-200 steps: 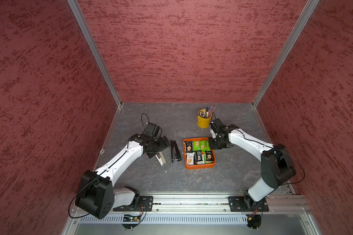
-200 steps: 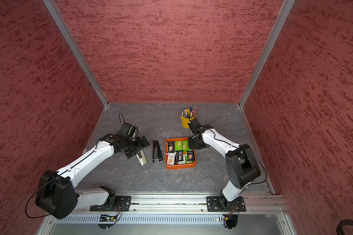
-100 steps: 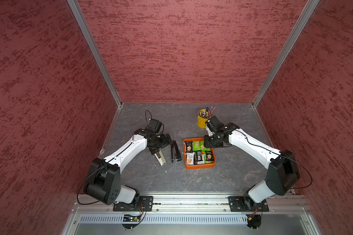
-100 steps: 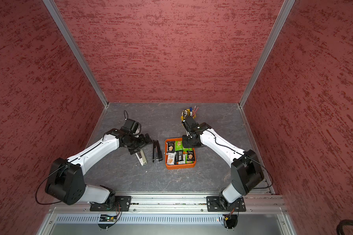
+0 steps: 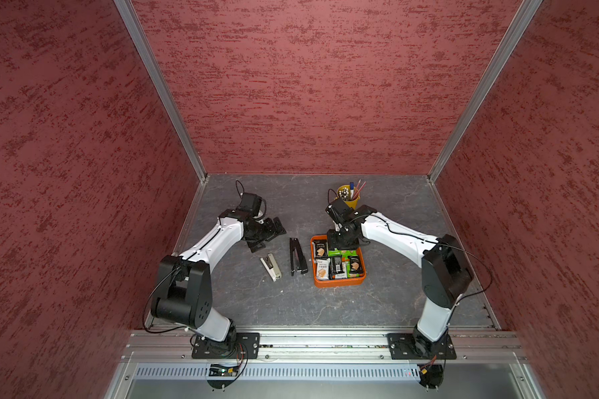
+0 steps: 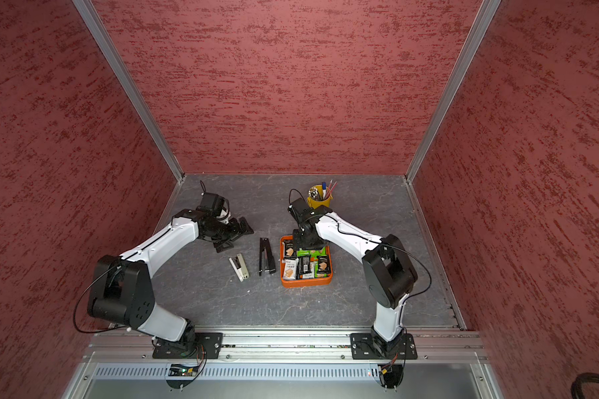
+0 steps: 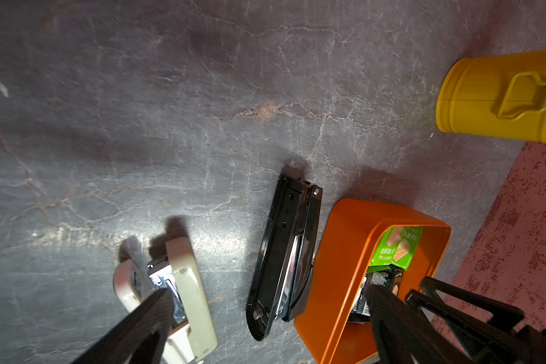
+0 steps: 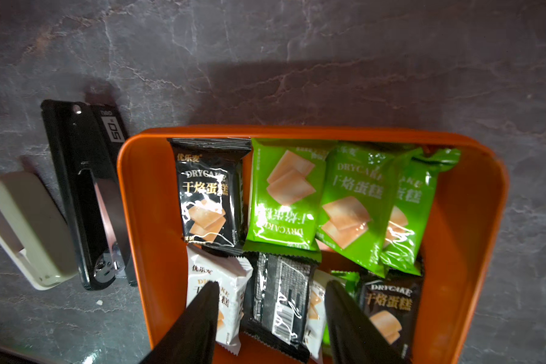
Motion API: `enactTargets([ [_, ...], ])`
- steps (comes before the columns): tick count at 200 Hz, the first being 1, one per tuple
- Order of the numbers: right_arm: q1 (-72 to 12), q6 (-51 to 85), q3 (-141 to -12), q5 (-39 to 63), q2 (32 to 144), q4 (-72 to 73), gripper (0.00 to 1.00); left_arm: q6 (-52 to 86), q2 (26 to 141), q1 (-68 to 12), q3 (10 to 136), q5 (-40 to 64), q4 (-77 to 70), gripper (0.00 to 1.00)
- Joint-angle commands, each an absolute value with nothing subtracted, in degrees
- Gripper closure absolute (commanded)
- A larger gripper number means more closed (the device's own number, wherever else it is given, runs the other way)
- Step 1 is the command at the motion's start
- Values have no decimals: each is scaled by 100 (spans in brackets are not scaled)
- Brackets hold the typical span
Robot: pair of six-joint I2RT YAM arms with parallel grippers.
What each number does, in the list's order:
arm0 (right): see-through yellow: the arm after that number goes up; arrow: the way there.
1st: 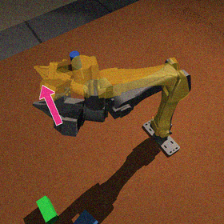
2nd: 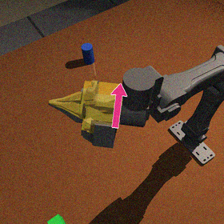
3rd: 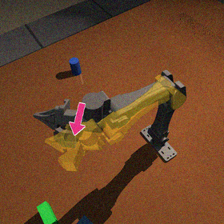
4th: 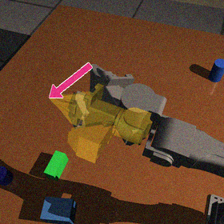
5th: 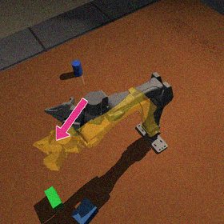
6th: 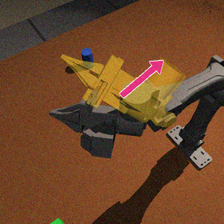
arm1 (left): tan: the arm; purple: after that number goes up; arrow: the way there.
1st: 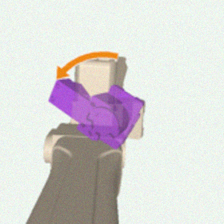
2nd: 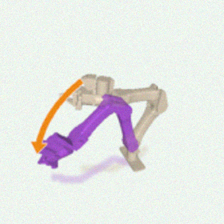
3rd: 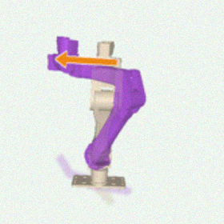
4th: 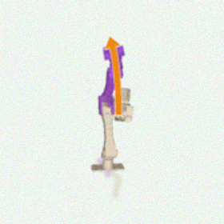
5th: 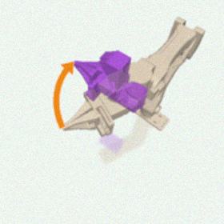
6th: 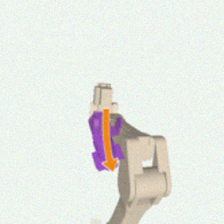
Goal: Take the cookies out of the storage box
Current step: Pick up the cookie from the storage box.
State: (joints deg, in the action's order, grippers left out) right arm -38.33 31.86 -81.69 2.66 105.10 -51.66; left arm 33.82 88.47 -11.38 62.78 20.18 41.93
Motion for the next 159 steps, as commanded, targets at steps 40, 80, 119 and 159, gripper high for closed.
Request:
enactTargets([
  [40, -3921, 3375, -8467, -226, 10926, -5049, 41, 3042, 8863, -926, 6185, 2280, 4024, 0],
  [80, -3933, 3384, -8785, -416, 11284, -5148, 41, 2929, 8844, -839, 6164, 2332, 4066, 0],
  [119, -3957, 3480, -8881, -637, 11495, -5277, 41, 2833, 8850, -710, 6084, 2431, 4053, 0],
  [159, -3975, 3508, -8874, -670, 11611, -5273, 41, 2782, 8900, -636, 6091, 2517, 4052, 0],
])
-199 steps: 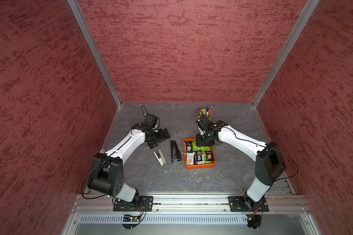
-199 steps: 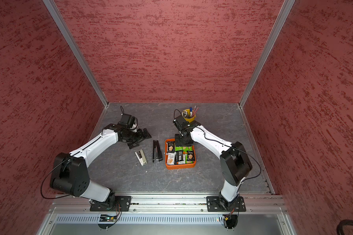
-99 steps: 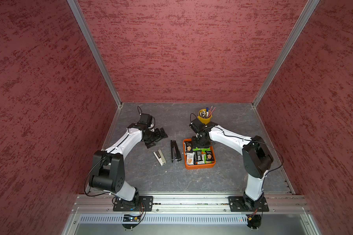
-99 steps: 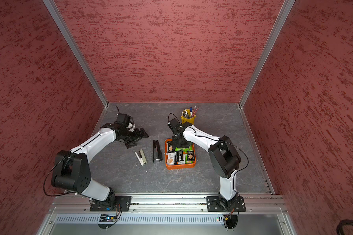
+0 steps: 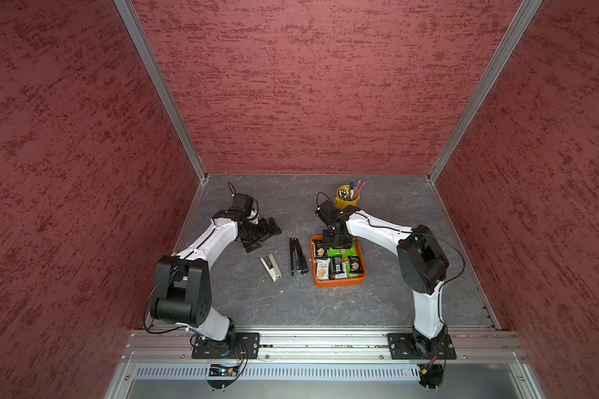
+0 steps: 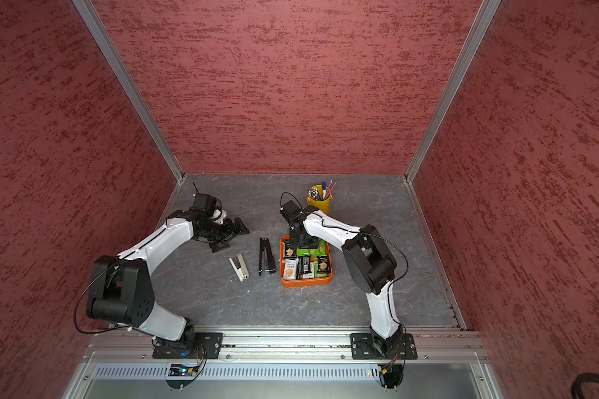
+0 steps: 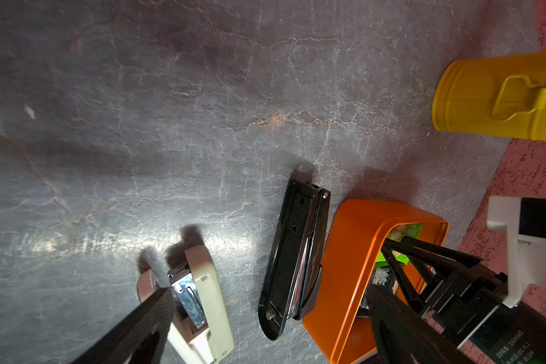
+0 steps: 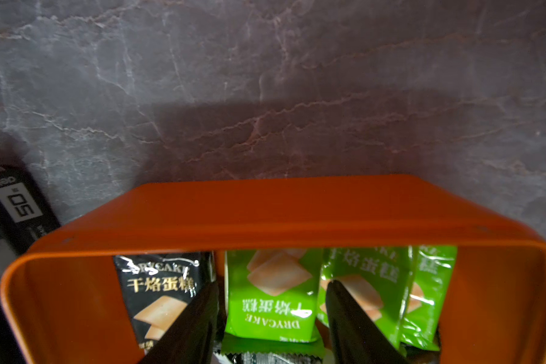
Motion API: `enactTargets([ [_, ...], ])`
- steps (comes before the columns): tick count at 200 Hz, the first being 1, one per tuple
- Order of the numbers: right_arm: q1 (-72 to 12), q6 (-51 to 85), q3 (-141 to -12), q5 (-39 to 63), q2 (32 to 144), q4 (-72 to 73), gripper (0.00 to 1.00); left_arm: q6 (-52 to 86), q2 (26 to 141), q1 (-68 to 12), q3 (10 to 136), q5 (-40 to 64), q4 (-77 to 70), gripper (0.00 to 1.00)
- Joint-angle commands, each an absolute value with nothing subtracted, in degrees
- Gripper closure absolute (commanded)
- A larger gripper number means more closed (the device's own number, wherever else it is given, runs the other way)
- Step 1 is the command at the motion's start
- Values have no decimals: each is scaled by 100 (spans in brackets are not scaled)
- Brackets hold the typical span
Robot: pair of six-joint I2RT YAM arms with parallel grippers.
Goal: Take the cookies out of the storage box
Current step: Pick up the cookie from the storage box.
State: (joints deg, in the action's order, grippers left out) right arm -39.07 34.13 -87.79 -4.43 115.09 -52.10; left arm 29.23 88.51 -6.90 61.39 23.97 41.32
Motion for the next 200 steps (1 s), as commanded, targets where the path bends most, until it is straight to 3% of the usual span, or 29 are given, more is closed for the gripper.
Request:
enactTargets([
  [1, -3974, 3507, -8875, -669, 11611, -5273, 41, 2780, 8902, -634, 6091, 2520, 4047, 0],
  [67, -3994, 3564, -8974, -597, 11801, -5234, 42, 2760, 8936, -598, 6087, 2583, 4043, 0],
  [139, -3989, 3537, -8980, -602, 11773, -5290, 59, 2765, 8865, -579, 6012, 2604, 4045, 0],
  [200, -3999, 3557, -8668, -396, 11173, -5199, 62, 2834, 8768, -612, 5919, 2694, 3986, 0],
])
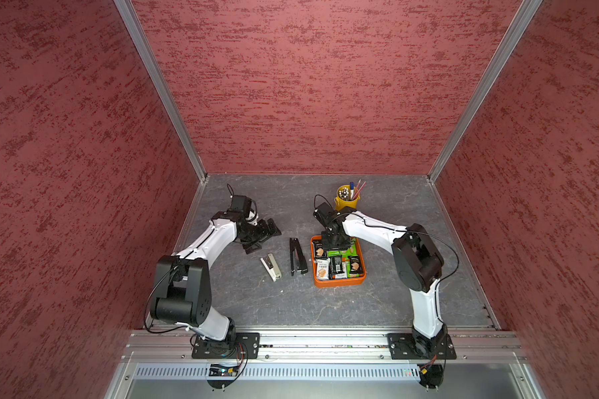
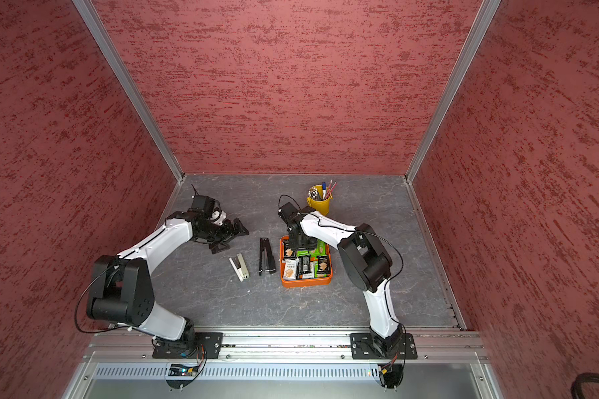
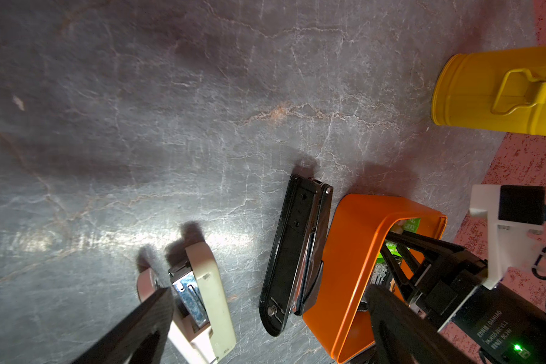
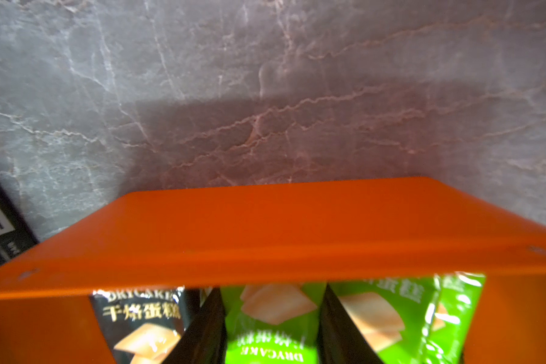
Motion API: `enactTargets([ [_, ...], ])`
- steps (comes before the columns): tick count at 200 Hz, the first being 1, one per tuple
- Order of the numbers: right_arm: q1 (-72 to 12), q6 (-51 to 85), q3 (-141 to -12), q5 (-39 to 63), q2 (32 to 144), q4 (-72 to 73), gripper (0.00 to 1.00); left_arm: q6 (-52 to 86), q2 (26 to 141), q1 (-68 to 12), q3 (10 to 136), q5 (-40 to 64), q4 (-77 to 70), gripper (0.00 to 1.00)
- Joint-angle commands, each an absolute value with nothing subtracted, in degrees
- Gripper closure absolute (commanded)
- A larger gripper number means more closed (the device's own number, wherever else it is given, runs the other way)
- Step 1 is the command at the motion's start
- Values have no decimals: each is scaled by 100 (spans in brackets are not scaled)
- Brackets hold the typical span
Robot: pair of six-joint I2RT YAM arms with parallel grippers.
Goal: Take the cookies out of the storage box
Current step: Pick up the cookie from the storage box, then place the cookie at the center of the board.
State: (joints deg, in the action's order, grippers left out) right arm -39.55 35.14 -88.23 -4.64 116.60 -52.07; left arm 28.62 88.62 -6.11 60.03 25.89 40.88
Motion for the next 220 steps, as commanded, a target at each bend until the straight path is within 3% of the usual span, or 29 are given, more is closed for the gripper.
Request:
enactTargets([
  [1, -4003, 3558, -8663, -391, 11159, -5197, 62, 2836, 8765, -618, 5917, 2696, 3988, 0],
  [88, -4008, 3205, -7985, -707, 9713, -5796, 62, 3496, 9167, -1706, 6478, 2381, 3782, 0],
  [160, -3576, 2303, -8177, -1211, 9713, -6363, 61, 4266, 9465, -2533, 6792, 1887, 3562, 0],
  [220, -2551, 1798, -8450, -652, 10053, -6039, 59, 4586, 9389, -2738, 6706, 1630, 3540, 0],
])
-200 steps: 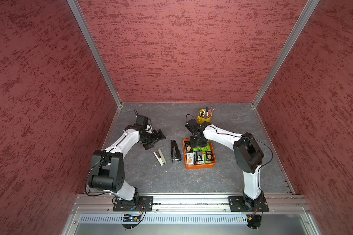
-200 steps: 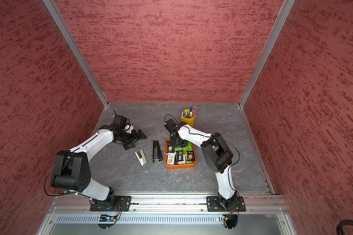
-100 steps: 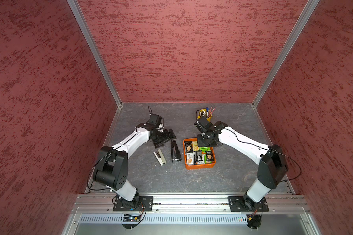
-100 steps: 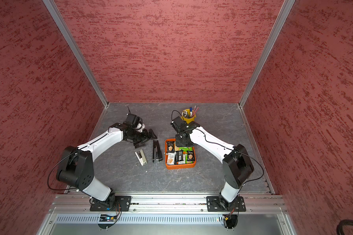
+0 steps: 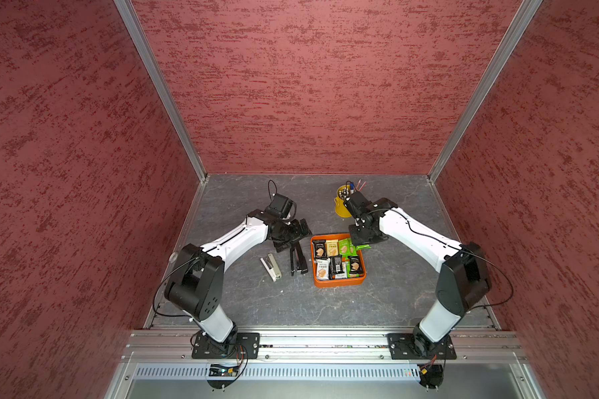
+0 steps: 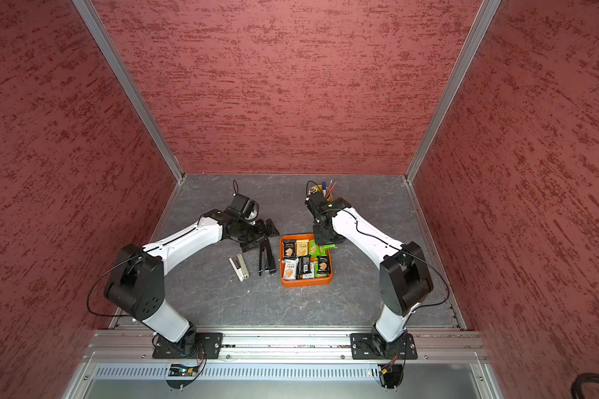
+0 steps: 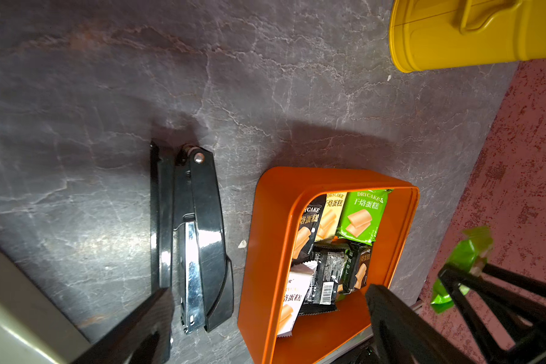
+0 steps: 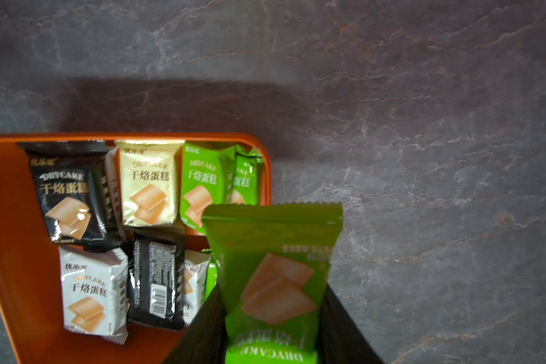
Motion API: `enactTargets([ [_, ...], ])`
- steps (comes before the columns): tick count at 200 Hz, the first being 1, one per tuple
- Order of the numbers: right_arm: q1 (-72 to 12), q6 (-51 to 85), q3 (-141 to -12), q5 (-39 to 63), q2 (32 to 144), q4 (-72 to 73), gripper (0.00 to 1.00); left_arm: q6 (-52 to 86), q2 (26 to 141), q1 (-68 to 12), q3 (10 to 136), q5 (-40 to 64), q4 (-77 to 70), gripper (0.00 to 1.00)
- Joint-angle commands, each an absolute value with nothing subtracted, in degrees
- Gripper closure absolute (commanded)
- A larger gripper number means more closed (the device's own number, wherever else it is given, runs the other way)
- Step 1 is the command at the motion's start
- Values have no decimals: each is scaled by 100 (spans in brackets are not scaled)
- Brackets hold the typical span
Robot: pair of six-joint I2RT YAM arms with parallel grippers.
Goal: Take the cookies out of the storage box
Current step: Place the cookie at the center of the board.
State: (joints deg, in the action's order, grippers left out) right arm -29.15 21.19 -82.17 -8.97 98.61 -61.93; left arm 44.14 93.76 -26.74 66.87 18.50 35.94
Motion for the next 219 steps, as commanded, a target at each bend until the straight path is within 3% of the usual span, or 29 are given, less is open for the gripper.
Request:
enactTargets([
  [1, -2537, 1791, -8461, -643, 10063, -6030, 59, 4583, 9388, -2740, 6706, 1623, 3545, 0],
  [97, -1320, 1224, -8910, 78, 11007, -5442, 59, 4741, 9158, -2773, 6512, 1334, 3630, 0],
  [219, -896, 897, -9035, 237, 11785, -5116, 57, 5096, 8785, -2812, 6106, 1017, 3612, 0],
])
